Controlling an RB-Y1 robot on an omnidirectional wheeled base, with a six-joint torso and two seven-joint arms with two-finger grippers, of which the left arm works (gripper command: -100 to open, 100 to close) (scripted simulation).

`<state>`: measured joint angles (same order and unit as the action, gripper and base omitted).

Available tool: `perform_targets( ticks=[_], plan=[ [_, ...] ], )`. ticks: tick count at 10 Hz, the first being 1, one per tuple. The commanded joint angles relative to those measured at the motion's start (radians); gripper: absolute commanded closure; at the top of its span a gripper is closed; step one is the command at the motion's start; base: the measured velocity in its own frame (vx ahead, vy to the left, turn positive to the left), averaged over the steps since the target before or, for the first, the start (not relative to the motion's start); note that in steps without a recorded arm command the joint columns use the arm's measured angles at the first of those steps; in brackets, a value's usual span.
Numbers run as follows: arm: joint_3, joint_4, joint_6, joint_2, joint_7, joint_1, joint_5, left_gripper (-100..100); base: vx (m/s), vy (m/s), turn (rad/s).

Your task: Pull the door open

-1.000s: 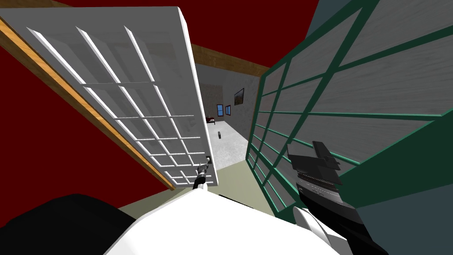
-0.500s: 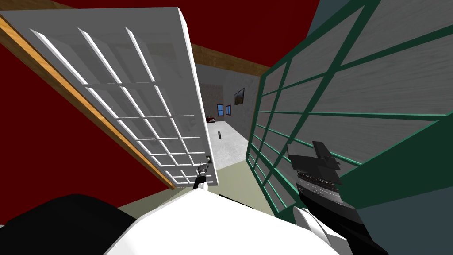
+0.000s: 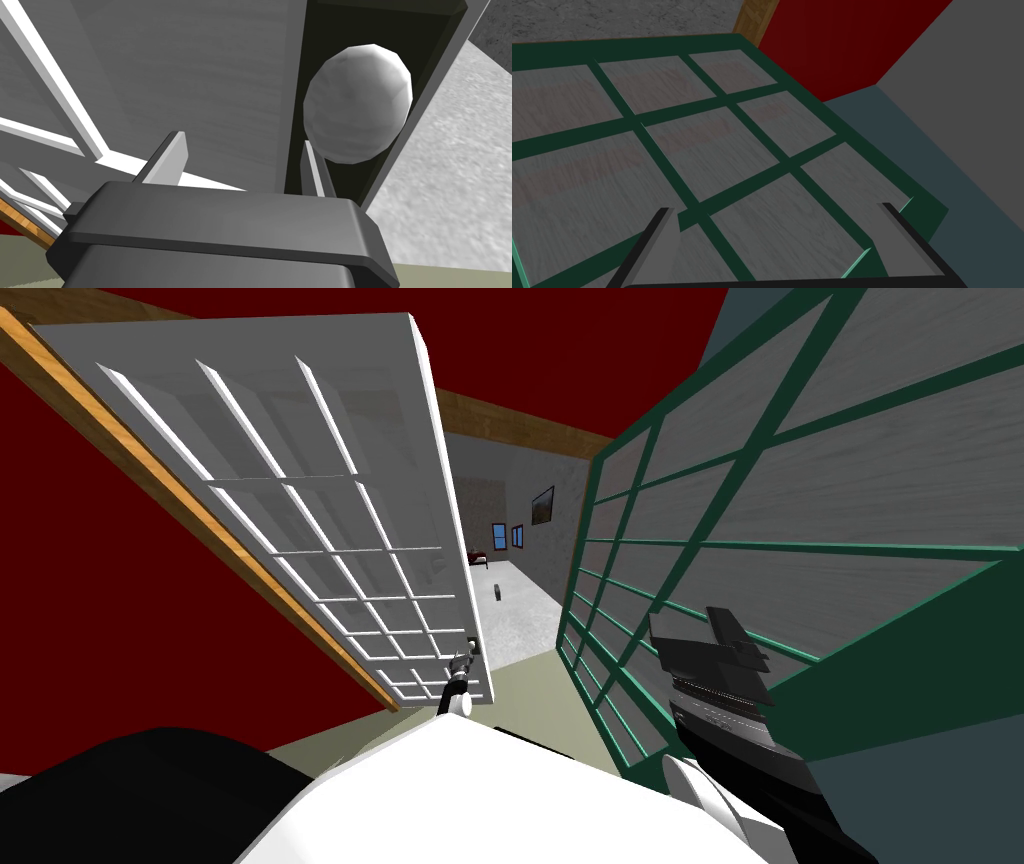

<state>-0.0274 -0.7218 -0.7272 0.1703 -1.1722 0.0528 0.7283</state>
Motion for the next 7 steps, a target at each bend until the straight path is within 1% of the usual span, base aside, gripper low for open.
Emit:
perform_targets(
  ticks=[1, 2, 3, 5, 6, 7],
  plan=[
    [0.007, -0.041, 0.006, -0.011, 0.009, 0.006, -0.003, -100, 0.001, -0.008, -0.001],
    [0.007, -0.041, 0.006, -0.011, 0.009, 0.006, -0.003, -100, 0.000, 0.000, 0.000],
    [0.002, -0.044, 0.022, -0.010, 0.016, 0.015, -0.001, -100, -0.002, 0.003, 0.029],
    [0.002, -0.044, 0.022, -0.010, 0.016, 0.015, -0.001, -100, 0.001, -0.005, 0.002],
    [-0.003, -0.047, 0.036, -0.010, 0.021, 0.024, 0.001, -100, -0.020, -0.007, 0.031],
    [-0.010, -0.051, 0.058, -0.009, 0.030, 0.037, 0.005, -100, -0.026, -0.011, 0.048]
  ],
)
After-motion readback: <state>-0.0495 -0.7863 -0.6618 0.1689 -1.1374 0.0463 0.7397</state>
